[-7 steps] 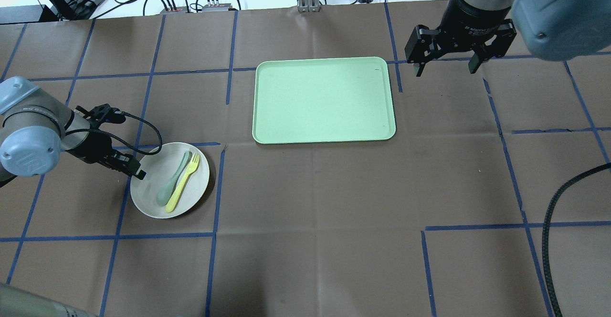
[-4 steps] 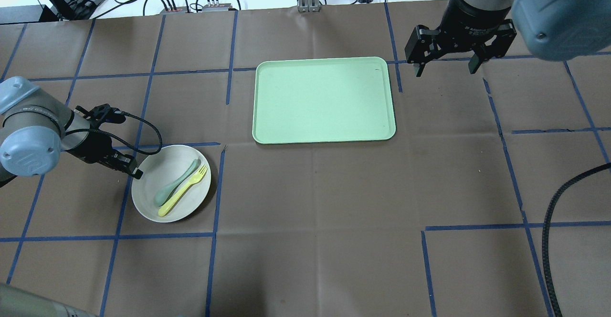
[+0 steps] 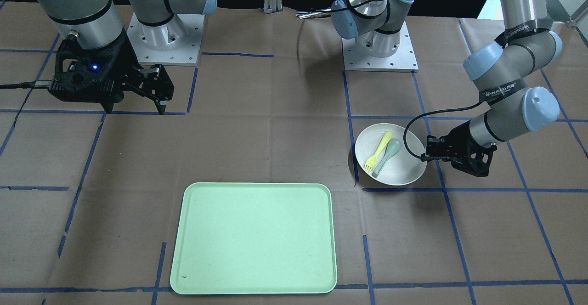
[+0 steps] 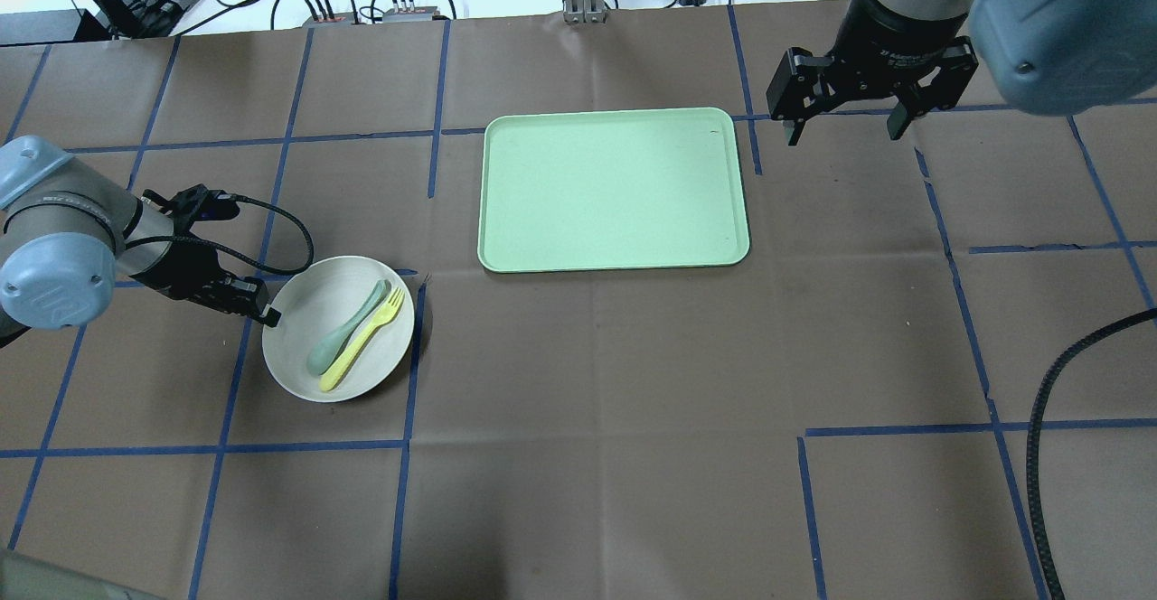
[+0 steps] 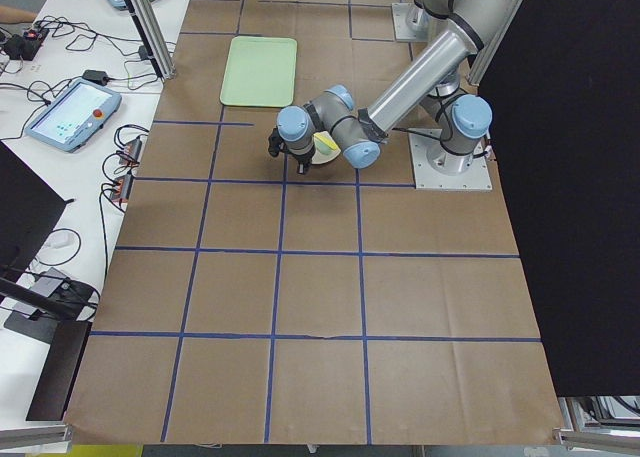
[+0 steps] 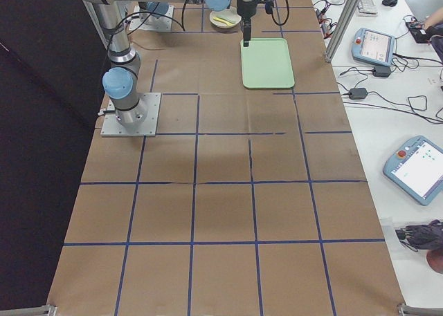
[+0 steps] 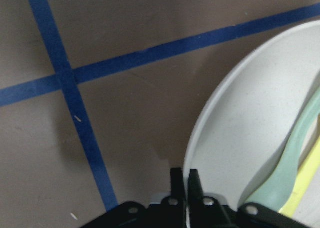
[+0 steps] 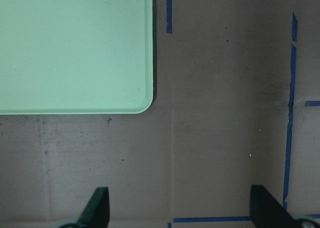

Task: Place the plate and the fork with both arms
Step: 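Slide the plate with the left gripper onto the mint-green tray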

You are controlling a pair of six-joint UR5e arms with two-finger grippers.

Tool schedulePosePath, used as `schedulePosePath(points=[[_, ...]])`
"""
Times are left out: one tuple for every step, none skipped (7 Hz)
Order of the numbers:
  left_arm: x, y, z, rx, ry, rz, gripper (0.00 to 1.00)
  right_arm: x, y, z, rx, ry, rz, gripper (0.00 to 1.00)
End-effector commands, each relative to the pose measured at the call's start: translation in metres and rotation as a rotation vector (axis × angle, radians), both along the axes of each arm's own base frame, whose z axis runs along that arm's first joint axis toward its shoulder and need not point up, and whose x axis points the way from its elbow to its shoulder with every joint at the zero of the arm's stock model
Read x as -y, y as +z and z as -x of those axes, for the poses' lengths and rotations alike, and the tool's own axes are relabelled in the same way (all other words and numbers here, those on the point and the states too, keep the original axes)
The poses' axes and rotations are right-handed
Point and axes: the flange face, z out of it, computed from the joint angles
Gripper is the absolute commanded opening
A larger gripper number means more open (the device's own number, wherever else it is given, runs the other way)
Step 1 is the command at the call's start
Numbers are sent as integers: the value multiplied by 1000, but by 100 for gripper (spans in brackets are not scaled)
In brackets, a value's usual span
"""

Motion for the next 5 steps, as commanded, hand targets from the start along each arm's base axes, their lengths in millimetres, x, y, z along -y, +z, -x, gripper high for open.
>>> schedulePosePath(points=[[13, 11, 60, 1, 96, -20, 0, 0, 0, 0, -1, 0, -1, 100], [27, 24, 101, 26, 127, -16, 0, 0, 0, 0, 0, 0, -1, 100], [44, 36, 134, 38, 150, -9, 0, -1, 1, 0, 0, 0, 1, 100], [57, 42, 165, -6, 215, -21, 0, 0, 1, 0, 0, 0, 2, 100], [78, 37, 197, -10, 223, -10, 0, -1, 1, 0, 0, 0, 1, 100]])
